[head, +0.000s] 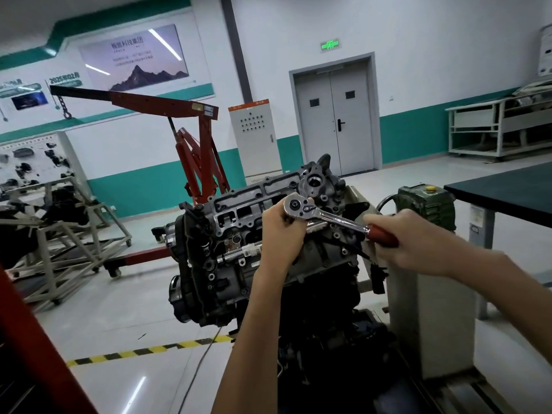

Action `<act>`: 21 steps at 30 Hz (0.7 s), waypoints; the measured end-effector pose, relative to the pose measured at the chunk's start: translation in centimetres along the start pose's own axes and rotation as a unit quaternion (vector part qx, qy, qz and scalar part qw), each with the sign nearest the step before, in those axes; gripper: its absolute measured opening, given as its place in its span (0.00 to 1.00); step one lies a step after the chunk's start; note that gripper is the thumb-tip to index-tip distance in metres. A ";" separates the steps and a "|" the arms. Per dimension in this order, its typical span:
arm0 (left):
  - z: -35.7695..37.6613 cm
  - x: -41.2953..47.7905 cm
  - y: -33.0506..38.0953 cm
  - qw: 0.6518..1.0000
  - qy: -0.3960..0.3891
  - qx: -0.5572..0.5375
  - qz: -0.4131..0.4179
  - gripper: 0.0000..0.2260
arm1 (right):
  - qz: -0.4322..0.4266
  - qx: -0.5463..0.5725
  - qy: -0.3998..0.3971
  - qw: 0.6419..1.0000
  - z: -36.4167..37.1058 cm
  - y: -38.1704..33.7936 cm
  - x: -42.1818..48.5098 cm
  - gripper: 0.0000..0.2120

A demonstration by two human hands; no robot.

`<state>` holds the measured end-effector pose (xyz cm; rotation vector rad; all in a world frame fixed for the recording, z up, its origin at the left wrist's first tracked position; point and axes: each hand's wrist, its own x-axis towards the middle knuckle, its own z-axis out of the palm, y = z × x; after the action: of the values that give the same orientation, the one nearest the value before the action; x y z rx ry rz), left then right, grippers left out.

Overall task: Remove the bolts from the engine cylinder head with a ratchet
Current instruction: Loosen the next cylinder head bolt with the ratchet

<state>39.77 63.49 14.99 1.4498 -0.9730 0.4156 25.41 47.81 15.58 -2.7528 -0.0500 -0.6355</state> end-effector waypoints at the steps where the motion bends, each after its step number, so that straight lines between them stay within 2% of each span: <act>1: 0.1 -0.1 0.0 1.000 0.002 -0.007 -0.002 0.18 | 0.010 0.017 0.015 1.000 0.9 -0.3 -0.4 0.12; 3: 0.3 -0.3 0.1 1.000 0.006 -0.012 -0.004 0.18 | 0.037 0.110 0.072 0.991 4.1 -2.2 -2.0 0.17; 6: 0.5 -0.4 0.3 1.000 0.015 -0.007 0.006 0.19 | 0.107 0.273 0.167 0.941 9.7 -7.2 -3.1 0.17; 8: 0.6 -0.5 0.2 1.000 0.017 -0.019 0.005 0.19 | 0.144 0.355 0.166 0.909 12.4 -10.2 -2.3 0.12; 10: 0.6 -0.5 0.2 1.000 0.013 -0.028 0.001 0.20 | 0.135 0.384 0.156 0.900 13.1 -10.9 -1.8 0.09; 12: 0.3 -0.3 0.1 1.000 0.007 -0.018 -0.001 0.21 | 0.118 0.340 0.119 0.925 11.1 -8.9 -2.2 0.11; 14: 0.0 0.1 0.1 1.000 -0.007 -0.001 0.001 0.22 | 0.077 0.238 0.066 0.966 7.6 -5.5 -2.6 0.15; 16: -0.1 0.6 0.0 1.000 -0.027 0.012 -0.003 0.22 | 0.027 0.123 0.019 0.992 3.5 -2.4 -1.9 0.16; 18: 0.1 0.9 0.0 1.000 -0.028 0.011 -0.008 0.23 | 0.004 0.039 0.003 0.999 0.9 -0.6 -0.9 0.18; 21: 0.4 0.6 0.1 1.000 -0.019 0.005 0.001 0.24 | 0.020 0.052 0.036 0.998 1.9 -0.5 -1.0 0.16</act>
<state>39.89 62.94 15.45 1.4710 -1.0030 0.3964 25.30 48.89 13.70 -2.6220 -0.0112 -0.7015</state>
